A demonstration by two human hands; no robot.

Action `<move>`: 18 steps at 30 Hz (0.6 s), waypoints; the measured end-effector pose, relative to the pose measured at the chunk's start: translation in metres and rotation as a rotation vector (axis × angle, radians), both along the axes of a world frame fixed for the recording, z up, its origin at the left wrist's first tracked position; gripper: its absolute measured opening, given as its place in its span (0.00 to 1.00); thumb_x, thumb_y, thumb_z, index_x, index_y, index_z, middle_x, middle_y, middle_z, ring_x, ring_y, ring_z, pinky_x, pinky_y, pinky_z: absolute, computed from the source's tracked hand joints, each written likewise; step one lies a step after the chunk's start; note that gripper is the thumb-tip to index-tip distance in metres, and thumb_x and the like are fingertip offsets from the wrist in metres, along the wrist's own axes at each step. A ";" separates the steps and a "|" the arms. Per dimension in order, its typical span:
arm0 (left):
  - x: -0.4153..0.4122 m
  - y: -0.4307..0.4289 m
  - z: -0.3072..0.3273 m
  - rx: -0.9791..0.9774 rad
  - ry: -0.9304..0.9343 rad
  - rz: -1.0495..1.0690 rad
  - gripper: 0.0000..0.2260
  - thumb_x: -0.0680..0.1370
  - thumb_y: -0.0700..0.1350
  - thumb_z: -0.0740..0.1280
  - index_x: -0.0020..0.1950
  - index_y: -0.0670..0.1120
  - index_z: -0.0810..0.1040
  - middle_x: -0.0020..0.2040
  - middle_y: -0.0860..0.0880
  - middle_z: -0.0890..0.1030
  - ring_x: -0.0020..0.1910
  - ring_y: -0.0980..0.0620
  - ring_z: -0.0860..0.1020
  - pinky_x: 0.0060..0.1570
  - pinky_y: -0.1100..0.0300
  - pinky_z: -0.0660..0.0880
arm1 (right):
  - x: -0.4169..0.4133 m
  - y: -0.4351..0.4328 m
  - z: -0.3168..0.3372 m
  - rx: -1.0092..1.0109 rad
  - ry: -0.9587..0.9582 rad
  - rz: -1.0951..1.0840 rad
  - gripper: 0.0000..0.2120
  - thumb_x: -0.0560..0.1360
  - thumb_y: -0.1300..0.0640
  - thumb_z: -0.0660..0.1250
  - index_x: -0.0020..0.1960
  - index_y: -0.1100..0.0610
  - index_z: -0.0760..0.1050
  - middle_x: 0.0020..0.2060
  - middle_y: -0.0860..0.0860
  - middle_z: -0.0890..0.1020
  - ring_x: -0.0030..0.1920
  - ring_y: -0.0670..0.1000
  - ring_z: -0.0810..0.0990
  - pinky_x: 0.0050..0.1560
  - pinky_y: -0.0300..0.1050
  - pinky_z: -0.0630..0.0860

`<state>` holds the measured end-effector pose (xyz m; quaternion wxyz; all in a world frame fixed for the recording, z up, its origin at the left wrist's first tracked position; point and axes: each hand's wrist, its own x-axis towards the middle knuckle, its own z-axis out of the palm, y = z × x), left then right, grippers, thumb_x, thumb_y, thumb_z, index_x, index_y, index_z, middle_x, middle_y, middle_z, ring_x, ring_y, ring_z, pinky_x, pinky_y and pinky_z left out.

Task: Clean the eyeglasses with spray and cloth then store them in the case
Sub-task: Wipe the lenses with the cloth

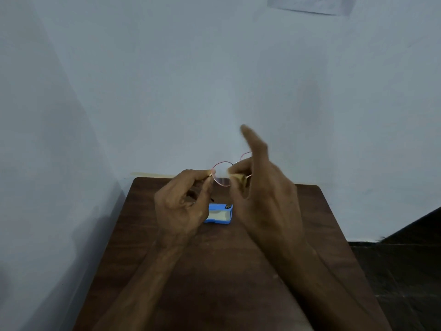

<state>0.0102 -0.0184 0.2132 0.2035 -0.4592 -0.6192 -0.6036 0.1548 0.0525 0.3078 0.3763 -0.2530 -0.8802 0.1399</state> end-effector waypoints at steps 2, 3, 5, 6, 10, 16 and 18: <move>0.002 0.001 -0.001 -0.003 0.001 0.009 0.16 0.86 0.52 0.68 0.54 0.39 0.87 0.46 0.47 0.87 0.45 0.58 0.82 0.50 0.72 0.78 | -0.002 0.007 0.003 -0.010 0.009 -0.054 0.45 0.73 0.63 0.75 0.80 0.48 0.52 0.44 0.42 0.82 0.42 0.47 0.80 0.43 0.51 0.81; 0.003 0.001 -0.002 -0.005 -0.007 0.007 0.17 0.86 0.52 0.68 0.54 0.39 0.87 0.47 0.47 0.88 0.45 0.57 0.83 0.50 0.72 0.78 | -0.003 0.005 0.003 -0.010 0.002 -0.030 0.46 0.73 0.63 0.75 0.81 0.49 0.52 0.44 0.42 0.82 0.42 0.47 0.80 0.42 0.50 0.81; 0.001 0.001 -0.003 -0.008 -0.026 0.008 0.17 0.86 0.52 0.68 0.55 0.39 0.87 0.47 0.46 0.88 0.46 0.56 0.83 0.51 0.71 0.78 | -0.001 -0.007 -0.002 -0.006 -0.019 0.053 0.48 0.71 0.64 0.77 0.82 0.50 0.54 0.45 0.41 0.82 0.42 0.44 0.80 0.42 0.45 0.81; 0.001 0.001 -0.003 -0.008 -0.029 0.013 0.16 0.85 0.51 0.68 0.55 0.39 0.87 0.47 0.46 0.88 0.46 0.57 0.83 0.51 0.72 0.78 | 0.002 -0.010 -0.005 -0.001 -0.021 0.066 0.48 0.70 0.64 0.77 0.82 0.51 0.54 0.45 0.41 0.82 0.42 0.44 0.80 0.42 0.44 0.80; 0.005 0.002 -0.003 -0.006 0.013 0.014 0.07 0.81 0.42 0.72 0.56 0.40 0.86 0.47 0.49 0.86 0.48 0.67 0.80 0.52 0.75 0.76 | 0.003 0.009 0.000 -0.003 0.019 -0.062 0.44 0.73 0.63 0.73 0.81 0.50 0.52 0.45 0.42 0.82 0.41 0.47 0.80 0.42 0.50 0.81; 0.006 0.003 -0.002 0.011 0.009 -0.043 0.06 0.83 0.46 0.72 0.57 0.44 0.84 0.48 0.51 0.86 0.45 0.59 0.83 0.47 0.68 0.80 | -0.006 -0.004 -0.002 0.031 0.034 0.128 0.43 0.73 0.64 0.73 0.82 0.50 0.56 0.46 0.41 0.81 0.43 0.43 0.78 0.43 0.46 0.80; 0.005 0.003 -0.004 0.012 0.024 -0.001 0.05 0.82 0.43 0.73 0.58 0.46 0.84 0.48 0.52 0.86 0.47 0.62 0.82 0.49 0.70 0.79 | -0.002 0.013 -0.001 0.031 0.060 0.026 0.43 0.72 0.64 0.73 0.81 0.49 0.57 0.45 0.42 0.82 0.42 0.46 0.79 0.41 0.48 0.80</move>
